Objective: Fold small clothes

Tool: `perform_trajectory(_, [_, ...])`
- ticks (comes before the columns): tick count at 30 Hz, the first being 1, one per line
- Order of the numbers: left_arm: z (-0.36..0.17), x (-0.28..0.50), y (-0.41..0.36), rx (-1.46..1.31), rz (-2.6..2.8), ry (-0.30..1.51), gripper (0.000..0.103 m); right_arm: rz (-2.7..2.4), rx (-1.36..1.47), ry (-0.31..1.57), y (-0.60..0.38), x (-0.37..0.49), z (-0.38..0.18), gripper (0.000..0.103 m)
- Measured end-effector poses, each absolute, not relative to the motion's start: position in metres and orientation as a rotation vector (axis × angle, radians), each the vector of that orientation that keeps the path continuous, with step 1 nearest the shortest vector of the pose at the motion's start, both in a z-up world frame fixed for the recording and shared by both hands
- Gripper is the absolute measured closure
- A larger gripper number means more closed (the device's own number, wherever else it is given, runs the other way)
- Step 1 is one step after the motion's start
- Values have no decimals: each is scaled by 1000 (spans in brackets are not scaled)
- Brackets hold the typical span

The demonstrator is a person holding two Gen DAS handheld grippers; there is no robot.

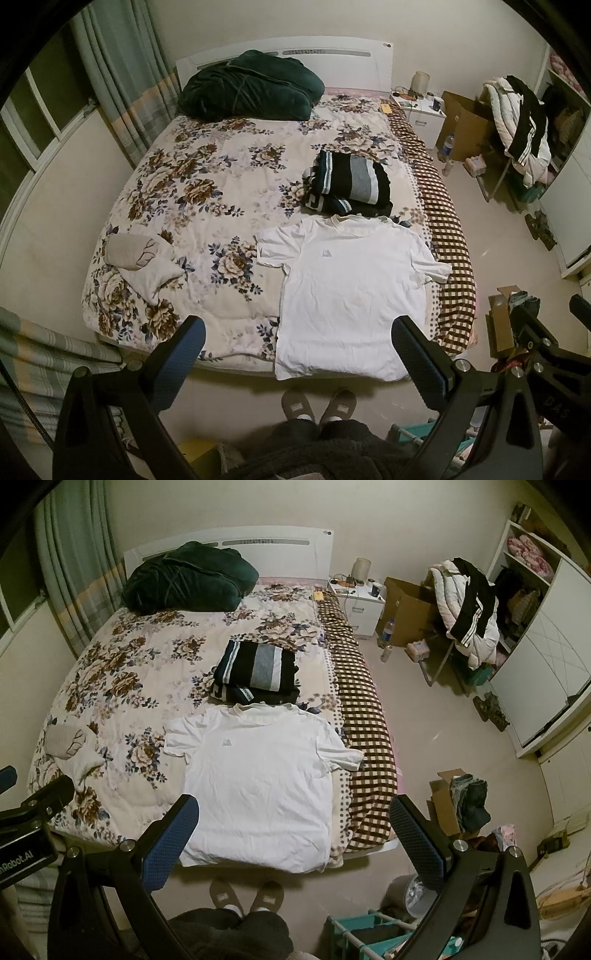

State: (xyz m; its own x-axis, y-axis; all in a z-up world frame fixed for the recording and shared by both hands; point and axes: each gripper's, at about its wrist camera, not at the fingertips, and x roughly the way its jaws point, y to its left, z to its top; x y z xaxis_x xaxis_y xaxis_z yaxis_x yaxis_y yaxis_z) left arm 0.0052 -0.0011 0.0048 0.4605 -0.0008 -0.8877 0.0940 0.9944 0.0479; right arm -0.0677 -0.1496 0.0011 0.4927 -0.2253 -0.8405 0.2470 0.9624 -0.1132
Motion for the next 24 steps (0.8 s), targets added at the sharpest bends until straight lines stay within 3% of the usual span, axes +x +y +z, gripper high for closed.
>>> perform_trajectory(24, [23, 20, 6, 86, -55, 1085, 0, -281, 21, 1005, -125, -52, 26, 0])
